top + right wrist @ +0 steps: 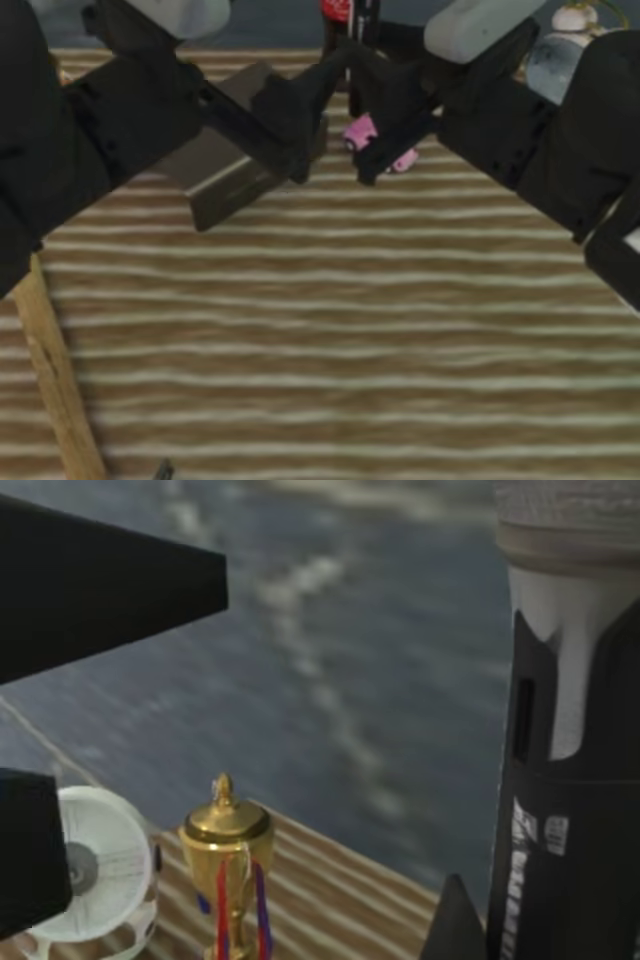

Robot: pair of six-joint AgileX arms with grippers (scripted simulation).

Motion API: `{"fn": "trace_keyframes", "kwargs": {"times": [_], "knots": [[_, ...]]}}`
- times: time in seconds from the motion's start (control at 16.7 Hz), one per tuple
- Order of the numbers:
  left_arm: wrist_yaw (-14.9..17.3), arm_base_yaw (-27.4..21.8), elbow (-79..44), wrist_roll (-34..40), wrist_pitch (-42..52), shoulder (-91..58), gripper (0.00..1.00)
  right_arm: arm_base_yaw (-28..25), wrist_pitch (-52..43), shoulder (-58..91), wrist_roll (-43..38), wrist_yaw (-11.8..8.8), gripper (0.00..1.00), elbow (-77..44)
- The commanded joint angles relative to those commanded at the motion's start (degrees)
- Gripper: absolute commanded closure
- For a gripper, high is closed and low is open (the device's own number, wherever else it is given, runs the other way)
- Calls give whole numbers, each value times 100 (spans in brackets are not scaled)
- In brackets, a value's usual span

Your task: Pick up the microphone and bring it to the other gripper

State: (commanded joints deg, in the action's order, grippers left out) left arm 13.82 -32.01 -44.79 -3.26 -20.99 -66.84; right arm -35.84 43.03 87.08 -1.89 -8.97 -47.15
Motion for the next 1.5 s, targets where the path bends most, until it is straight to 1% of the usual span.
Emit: {"fn": "trace_keyframes", "kwargs": {"times": [0.36, 0.48, 0.72, 1.5], "knots": [[-284, -312, -1115, -4, -500, -1678, 0, 0, 0, 0, 0, 0, 100, 0], [-337, -369, -1304, -2, -577, -1917, 0, 0, 0, 0, 0, 0, 100, 0], [-344, -377, -1327, -2, -586, -1946, 0, 0, 0, 0, 0, 0, 100, 0], [-344, -377, -1327, -2, -586, -1946, 98, 0, 0, 0, 0, 0, 100, 0]]}}
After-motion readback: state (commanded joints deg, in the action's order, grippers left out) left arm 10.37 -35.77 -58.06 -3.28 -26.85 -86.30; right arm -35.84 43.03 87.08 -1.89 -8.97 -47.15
